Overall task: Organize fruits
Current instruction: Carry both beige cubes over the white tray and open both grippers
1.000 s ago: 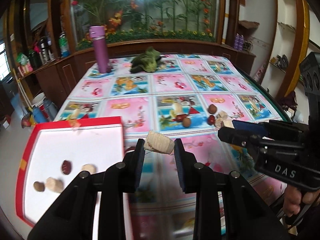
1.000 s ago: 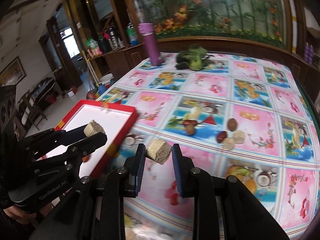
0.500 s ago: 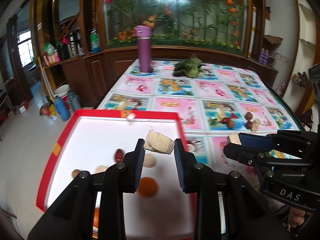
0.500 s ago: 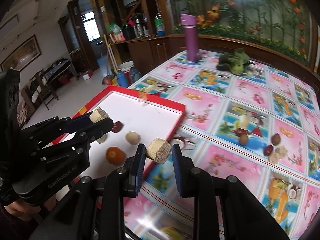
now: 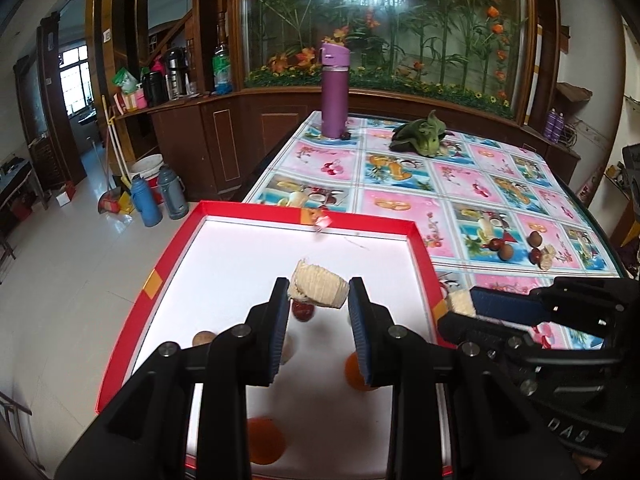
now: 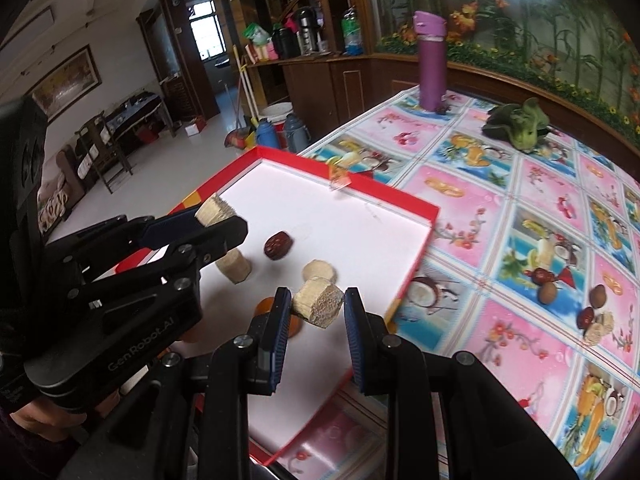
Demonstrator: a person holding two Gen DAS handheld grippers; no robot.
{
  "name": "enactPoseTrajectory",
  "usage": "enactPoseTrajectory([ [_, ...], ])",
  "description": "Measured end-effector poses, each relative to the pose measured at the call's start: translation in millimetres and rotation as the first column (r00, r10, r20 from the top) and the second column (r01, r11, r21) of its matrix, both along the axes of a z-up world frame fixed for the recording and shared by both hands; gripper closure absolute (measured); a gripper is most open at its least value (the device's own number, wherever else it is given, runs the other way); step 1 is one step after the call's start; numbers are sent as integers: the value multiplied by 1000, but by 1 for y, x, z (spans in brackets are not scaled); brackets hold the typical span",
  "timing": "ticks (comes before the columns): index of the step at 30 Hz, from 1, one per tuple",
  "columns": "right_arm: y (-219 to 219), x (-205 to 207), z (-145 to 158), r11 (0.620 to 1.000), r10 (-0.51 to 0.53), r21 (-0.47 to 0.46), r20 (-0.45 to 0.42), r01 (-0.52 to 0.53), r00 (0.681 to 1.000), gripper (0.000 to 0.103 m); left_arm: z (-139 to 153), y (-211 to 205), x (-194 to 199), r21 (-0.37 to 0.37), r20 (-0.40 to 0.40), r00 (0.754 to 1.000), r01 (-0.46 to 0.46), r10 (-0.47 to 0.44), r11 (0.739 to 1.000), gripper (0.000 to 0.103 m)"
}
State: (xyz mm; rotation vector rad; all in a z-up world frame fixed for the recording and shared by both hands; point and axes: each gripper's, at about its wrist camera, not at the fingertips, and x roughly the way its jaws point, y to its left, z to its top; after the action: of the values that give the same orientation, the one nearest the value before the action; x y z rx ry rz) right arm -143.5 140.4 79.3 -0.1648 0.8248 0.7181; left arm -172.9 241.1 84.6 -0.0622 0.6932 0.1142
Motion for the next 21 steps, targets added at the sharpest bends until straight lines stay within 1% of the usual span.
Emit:
enactPoseTrajectory([
  [7,13,-2,-19,999,20,-44,-40,-21,999,77,-12,12,3,-5,-29,999,-16,16,1000,71],
  [13,17,-2,-30,998,23,-60,-64,-27,998,77,-26,38,3,-9,-66,995,-70,69,997,71],
  [16,17,1,-33,998,17,-53,-65,-21,998,77,-30,50,4,0,-82,992,-95,94,996,71],
  [19,16,4,-31,998,4,-57,-48,-7,999,77,-35,51,8,3,-108,991,-84,84,996,71],
  [21,12,9,-31,999,-6,-35,-68,3,998,77,-38,48,10,-3,-119,991,-68,67,998,72],
])
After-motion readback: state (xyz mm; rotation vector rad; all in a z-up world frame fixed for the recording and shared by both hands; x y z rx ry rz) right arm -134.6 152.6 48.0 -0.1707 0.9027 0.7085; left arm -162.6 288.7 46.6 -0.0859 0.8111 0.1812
